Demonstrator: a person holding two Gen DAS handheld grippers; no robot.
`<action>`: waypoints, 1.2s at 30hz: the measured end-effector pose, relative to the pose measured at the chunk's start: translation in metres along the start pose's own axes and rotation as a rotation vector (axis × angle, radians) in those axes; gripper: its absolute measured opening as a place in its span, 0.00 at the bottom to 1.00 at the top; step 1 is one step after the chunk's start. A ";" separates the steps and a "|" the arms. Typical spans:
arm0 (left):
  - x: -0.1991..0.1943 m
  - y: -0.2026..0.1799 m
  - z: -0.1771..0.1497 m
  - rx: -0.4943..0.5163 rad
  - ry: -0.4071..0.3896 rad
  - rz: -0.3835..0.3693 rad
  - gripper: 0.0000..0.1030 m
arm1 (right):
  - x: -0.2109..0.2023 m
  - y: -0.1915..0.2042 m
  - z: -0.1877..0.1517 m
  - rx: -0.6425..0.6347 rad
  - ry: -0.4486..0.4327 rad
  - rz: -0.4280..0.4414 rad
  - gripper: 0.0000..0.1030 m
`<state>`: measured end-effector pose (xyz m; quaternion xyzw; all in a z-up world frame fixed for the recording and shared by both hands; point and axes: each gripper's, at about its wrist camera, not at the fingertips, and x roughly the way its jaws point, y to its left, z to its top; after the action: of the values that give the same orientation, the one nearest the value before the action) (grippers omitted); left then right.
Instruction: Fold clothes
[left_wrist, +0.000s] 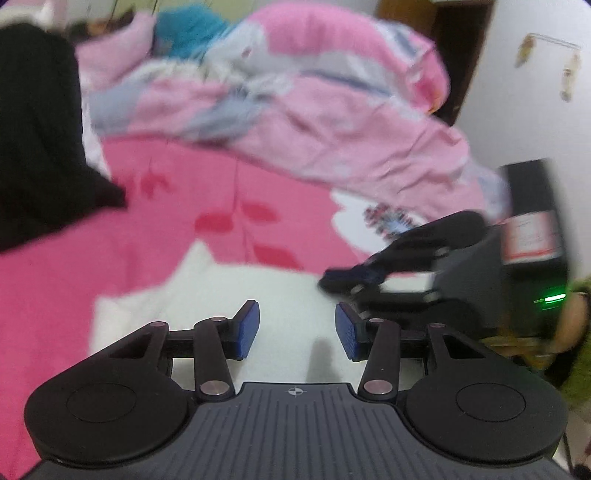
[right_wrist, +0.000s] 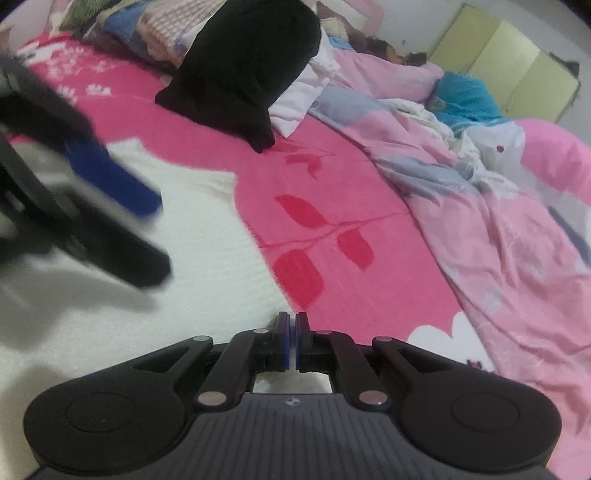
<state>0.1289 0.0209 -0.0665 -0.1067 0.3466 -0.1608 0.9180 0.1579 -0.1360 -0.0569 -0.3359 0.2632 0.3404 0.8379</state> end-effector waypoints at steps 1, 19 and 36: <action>0.003 0.004 0.000 -0.019 0.010 -0.003 0.42 | -0.002 -0.005 0.000 0.026 -0.008 0.016 0.03; 0.002 -0.001 -0.008 0.015 -0.012 0.034 0.42 | -0.052 -0.050 -0.038 0.078 -0.022 0.102 0.37; 0.002 -0.002 -0.010 0.016 -0.026 0.035 0.42 | -0.038 -0.036 -0.037 0.000 0.037 0.090 0.03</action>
<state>0.1231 0.0178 -0.0747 -0.0952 0.3349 -0.1462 0.9260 0.1528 -0.1982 -0.0412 -0.3300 0.2935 0.3715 0.8167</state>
